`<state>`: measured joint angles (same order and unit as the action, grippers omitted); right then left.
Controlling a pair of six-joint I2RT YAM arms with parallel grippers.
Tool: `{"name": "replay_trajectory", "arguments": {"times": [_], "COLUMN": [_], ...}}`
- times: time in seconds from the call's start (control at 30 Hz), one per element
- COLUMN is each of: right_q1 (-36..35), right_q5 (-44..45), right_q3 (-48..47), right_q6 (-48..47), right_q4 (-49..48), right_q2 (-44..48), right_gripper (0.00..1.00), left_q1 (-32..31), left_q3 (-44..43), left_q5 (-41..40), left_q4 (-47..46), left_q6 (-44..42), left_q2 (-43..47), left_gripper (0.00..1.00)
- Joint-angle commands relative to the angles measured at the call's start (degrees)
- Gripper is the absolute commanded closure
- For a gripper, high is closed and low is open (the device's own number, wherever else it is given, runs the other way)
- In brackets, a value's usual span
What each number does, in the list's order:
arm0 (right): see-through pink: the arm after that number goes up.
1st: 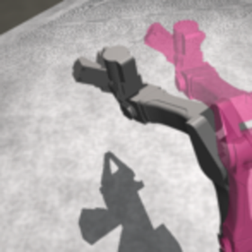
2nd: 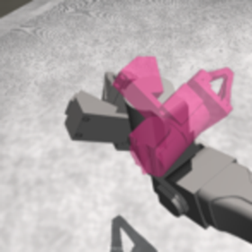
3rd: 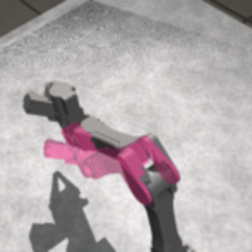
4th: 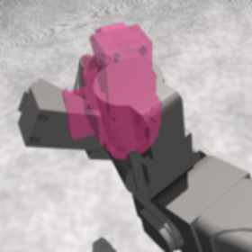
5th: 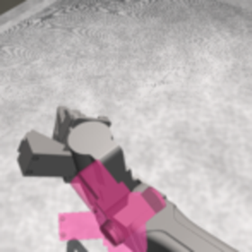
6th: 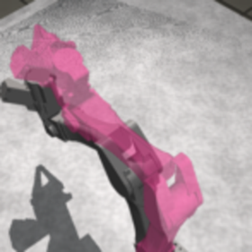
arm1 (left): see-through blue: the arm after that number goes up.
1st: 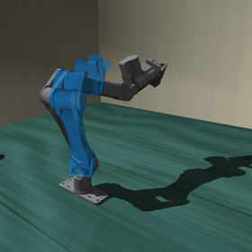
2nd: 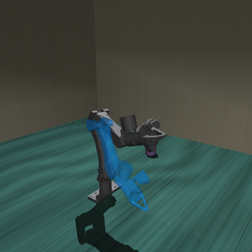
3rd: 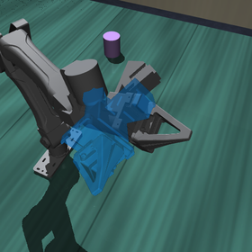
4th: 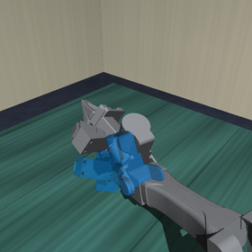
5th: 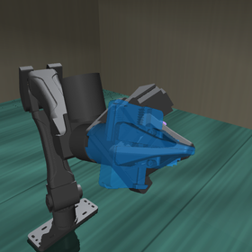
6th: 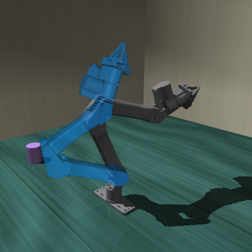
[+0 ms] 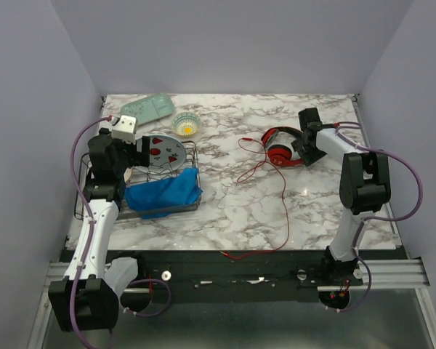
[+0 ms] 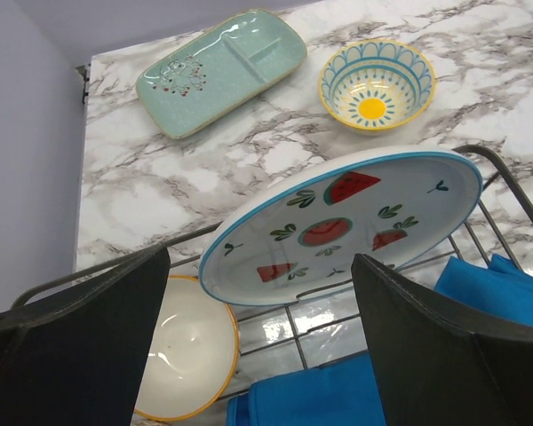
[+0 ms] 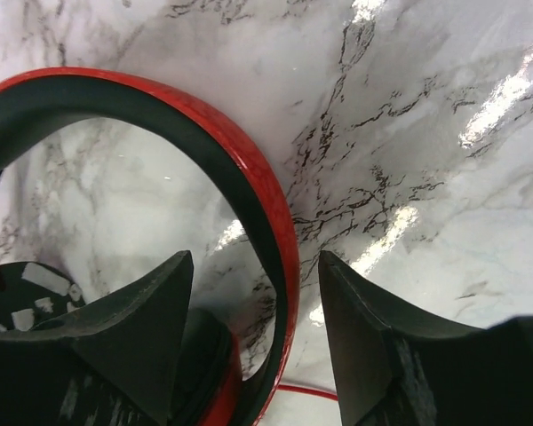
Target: Wrap the headphones
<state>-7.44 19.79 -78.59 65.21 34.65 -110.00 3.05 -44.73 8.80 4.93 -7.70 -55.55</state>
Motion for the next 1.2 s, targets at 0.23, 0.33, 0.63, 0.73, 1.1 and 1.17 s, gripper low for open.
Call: {"name": "replay_trajectory", "arguments": {"times": [0.23,0.33,0.63,0.73,1.1,1.17], "right_q1": [-0.12,-0.2,-1.26,-2.49,-17.15,-21.62], "right_q5": [0.69,-0.63,-5.02,-11.51,-31.83,-30.26], "right_q3": [2.03,6.5,10.38,13.79,11.19,8.29], "right_q6": [-10.27,-17.82,-45.85,-57.54,-81.0,-83.57], "right_q4": [-4.49,-12.92,-24.18,-29.89,-27.92,-23.95], "right_q2": [-0.75,3.98,17.24,25.31,40.13,38.72], "right_gripper": [0.69,0.79,0.99,0.99,0.99,0.99], "left_q1": [0.29,0.29,0.29,0.2,-8.38,-12.17], "left_q3": [-8.96,-10.63,-16.34,-18.8,-29.0,-31.2], "left_q5": [7.81,10.53,20.45,23.45,18.83,15.57], "left_q4": [13.69,16.24,23.36,25.3,28.12,28.56], "left_q6": [0.59,0.32,0.15,0.24,2.26,1.56], "left_q2": [2.02,2.46,2.9,3.08,1.24,0.36], "left_gripper": [0.01,0.02,0.14,0.18,0.24,0.24]}}
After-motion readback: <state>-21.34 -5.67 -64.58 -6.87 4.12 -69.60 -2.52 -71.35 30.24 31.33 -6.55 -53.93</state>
